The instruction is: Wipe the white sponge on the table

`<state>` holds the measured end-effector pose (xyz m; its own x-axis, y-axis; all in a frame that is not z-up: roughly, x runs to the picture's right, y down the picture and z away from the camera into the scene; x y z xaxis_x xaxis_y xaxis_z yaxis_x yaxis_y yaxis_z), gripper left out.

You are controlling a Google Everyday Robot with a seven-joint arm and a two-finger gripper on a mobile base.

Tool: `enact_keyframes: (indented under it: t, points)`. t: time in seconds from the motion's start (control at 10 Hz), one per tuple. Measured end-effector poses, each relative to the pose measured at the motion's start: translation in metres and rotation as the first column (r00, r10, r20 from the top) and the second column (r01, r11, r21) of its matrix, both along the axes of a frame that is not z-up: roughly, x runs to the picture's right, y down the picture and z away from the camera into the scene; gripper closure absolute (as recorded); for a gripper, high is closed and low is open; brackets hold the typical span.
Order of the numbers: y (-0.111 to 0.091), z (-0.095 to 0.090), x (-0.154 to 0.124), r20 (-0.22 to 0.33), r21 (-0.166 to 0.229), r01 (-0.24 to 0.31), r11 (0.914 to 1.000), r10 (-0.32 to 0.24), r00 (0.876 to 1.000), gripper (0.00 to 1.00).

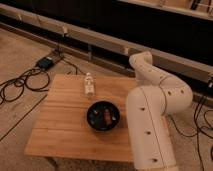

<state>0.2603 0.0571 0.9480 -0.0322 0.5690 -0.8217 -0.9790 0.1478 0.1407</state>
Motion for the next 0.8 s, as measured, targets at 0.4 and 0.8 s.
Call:
enact_keyframes:
  t: [0.4, 0.8]
  points:
    - [-0.016, 0.03, -0.046, 0.128, 0.021, 0.024, 0.9995, -0.026, 0.991, 1.0]
    - [-0.018, 0.045, -0.107, 0.266, 0.02, 0.003, 0.9998, -0.008, 0.964, 1.0]
